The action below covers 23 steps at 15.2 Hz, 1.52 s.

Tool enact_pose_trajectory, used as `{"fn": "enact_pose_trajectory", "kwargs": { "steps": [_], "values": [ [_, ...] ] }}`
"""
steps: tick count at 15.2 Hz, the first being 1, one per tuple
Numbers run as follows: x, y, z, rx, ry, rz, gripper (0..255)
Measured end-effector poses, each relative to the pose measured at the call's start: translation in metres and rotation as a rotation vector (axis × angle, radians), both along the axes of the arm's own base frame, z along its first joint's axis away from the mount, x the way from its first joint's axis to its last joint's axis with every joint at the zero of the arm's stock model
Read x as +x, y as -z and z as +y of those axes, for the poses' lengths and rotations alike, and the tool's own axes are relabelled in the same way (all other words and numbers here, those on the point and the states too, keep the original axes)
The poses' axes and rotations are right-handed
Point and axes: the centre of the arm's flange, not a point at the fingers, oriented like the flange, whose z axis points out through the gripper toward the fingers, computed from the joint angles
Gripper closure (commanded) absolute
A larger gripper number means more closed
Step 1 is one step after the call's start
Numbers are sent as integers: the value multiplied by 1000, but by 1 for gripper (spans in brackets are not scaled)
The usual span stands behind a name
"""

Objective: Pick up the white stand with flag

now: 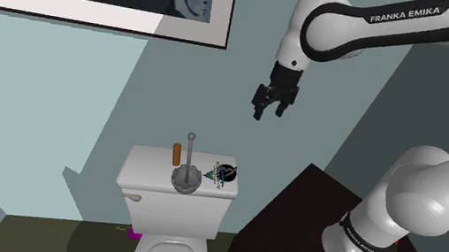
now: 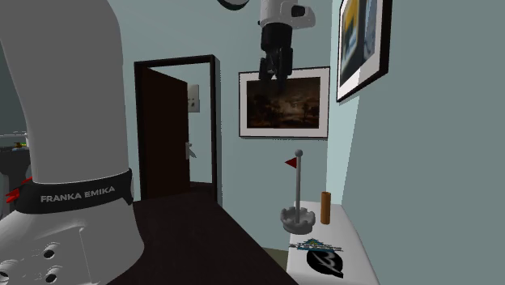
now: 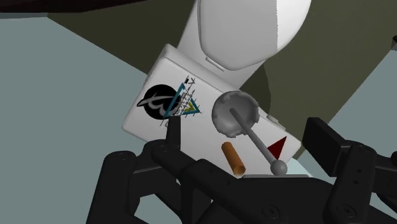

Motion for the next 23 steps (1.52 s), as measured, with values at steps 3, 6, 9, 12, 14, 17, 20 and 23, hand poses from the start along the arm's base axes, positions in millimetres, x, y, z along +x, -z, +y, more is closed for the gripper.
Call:
{"fn": "enact_pose_trajectory", "kwargs": {
  "steps": [3, 6, 9, 12, 14, 17, 20, 23],
  "values": [
    [20, 32, 10, -1, 9, 1, 0],
    [41, 64, 18, -2, 18, 3, 0],
    [61, 98, 23, -4, 27, 5, 0],
    [81, 135, 30, -5, 36, 8, 0],
    [96, 154, 33, -5, 42, 8, 0],
    [113, 190, 43, -7, 51, 11, 0],
    [131, 219, 50, -8, 60, 13, 0],
    [151, 259, 53, -9, 69, 16, 0]
  ]
}}
